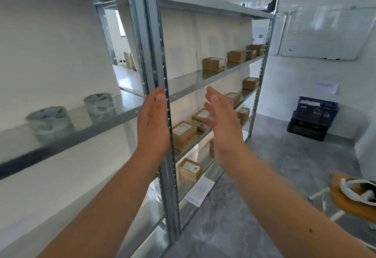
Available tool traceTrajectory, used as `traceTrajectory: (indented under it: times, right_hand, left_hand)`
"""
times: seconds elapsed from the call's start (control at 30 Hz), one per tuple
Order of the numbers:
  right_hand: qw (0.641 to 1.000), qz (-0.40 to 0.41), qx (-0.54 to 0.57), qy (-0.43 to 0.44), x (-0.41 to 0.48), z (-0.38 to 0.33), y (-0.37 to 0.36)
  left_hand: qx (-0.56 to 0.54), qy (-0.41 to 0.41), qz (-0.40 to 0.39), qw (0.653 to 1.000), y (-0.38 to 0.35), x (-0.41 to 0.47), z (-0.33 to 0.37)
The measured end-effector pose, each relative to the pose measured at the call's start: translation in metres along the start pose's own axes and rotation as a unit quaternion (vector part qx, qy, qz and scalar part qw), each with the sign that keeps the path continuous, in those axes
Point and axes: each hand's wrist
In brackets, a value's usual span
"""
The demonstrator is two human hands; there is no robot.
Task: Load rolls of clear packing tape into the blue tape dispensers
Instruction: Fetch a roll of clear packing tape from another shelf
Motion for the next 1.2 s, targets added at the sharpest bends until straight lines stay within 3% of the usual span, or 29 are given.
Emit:
traceTrajectory:
  times: [0.4,0.83,0.97,1.03,1.13,1.2]
  right_hand:
    - [0.972,-0.212,0.088,-0.042,0.026,0.047,-0.173]
    - [0.934,-0.315,0.156,-0.058,0.064,0.071,-0.252]
    - [0.93,-0.328,0.161,-0.048,0.082,0.073,-0.259]
    - [0.927,-0.333,0.166,-0.045,0.089,0.075,-0.26]
    - [0.922,-0.342,0.174,-0.05,0.098,0.077,-0.263]
    - [0.919,-0.344,0.183,-0.057,0.103,0.078,-0.266]
  left_hand:
    - [0.016,0.023,0.212,0.977,0.144,0.063,-0.015]
    - [0.043,0.05,0.36,0.931,0.205,0.109,-0.002]
    - [0.142,0.025,0.36,0.922,0.208,0.126,-0.003]
    - [0.249,0.032,0.333,0.909,0.212,0.139,-0.001]
    - [0.503,0.114,0.221,0.828,0.221,0.167,-0.001]
    - [0.604,0.165,0.15,0.765,0.223,0.183,-0.005]
Point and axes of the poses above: each hand's wrist, its own x-axis towards the middle knuckle, its own y-axis out of the back of the hand, z = x × y, and after that the axes turned 9 degrees about y, right-handed
